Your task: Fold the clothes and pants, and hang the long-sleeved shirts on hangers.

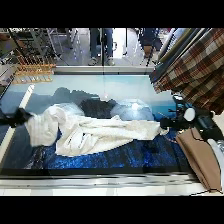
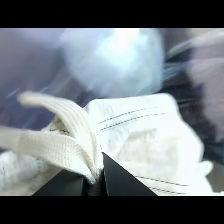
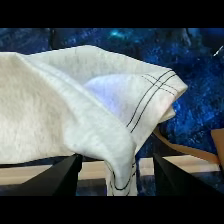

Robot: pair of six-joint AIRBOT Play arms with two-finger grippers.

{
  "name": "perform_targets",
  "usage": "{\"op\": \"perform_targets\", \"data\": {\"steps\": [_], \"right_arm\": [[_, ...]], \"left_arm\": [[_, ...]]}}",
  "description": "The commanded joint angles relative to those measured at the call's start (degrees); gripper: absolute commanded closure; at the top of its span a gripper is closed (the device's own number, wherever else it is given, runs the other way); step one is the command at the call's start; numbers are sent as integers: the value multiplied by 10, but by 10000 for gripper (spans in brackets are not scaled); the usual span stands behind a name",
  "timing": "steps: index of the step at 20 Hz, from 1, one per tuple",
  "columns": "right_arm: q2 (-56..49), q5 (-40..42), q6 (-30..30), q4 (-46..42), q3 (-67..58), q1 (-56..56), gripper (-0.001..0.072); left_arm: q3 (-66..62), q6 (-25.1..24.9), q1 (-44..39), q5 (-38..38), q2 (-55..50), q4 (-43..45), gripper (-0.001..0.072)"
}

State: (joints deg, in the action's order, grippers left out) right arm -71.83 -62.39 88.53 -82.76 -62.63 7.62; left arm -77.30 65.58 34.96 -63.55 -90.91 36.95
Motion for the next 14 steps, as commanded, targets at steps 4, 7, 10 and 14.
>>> {"op": "perform_targets", "data": {"steps": [4, 7, 10, 14], "right_arm": [[-23, -35, -177, 162, 0, 75, 185], [-71, -23, -178, 128, 0, 62, 187], [-115, 32, -176, 127, 0, 56, 671], [-107, 64, -146, 93, -123, 56, 684]], "left_arm": [[-110, -50, 34, -50, 65, -51, 683], [-110, -50, 34, -59, 67, -51, 682], [-110, -50, 34, -54, 67, -57, 683], [-158, -50, 52, 6, 67, -180, 683]]}}
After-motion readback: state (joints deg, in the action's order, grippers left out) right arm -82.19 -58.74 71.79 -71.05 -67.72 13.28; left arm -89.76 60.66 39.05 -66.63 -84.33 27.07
